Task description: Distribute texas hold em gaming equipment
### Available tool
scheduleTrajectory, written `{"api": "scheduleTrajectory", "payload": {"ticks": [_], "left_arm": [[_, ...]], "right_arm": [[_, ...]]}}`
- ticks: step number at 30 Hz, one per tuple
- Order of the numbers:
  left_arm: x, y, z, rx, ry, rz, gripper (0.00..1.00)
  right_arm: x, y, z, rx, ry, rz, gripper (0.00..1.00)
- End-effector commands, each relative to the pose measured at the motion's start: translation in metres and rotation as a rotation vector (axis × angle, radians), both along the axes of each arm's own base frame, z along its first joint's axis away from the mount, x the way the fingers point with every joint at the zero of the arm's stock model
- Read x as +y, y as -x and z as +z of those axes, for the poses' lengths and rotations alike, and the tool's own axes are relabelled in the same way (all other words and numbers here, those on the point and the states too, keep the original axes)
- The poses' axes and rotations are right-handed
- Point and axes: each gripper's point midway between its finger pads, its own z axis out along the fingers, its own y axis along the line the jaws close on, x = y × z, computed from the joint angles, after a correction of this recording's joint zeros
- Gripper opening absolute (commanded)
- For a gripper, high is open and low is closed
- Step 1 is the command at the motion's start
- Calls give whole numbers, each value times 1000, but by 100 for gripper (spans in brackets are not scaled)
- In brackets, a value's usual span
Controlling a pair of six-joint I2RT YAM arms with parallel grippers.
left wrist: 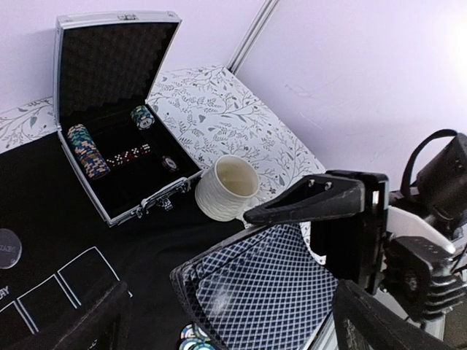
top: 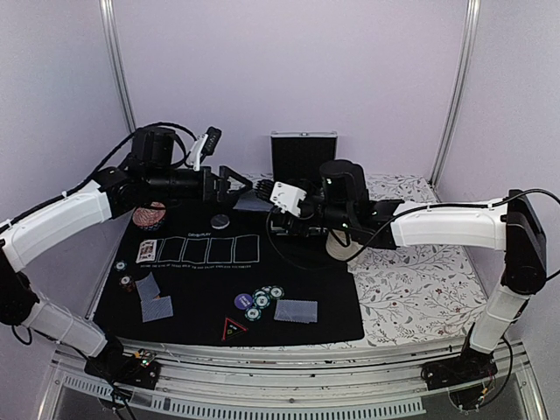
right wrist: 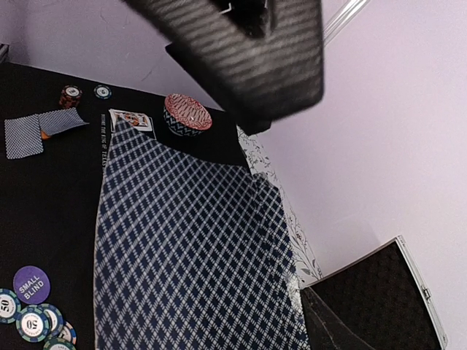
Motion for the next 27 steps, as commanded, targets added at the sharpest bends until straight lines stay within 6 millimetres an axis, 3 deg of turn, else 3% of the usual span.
{"api": "scheduleTrajectory", "payload": {"ticks": [1,5,14,27], "left_arm": [[8,2,9,22,66,-29,98],[-5,10,-2,85,107,-117,98],[-16,23,1,97,161,-213,90],[-27,38,2,102,174,-301,46]], "right_arm": [[4,10,19,-34,-69,51,52],[9,16,24,-62,-77,97,52],[16,17,34,-110,-83,133,52],[20,20,38,-127,-91,164,51]]}}
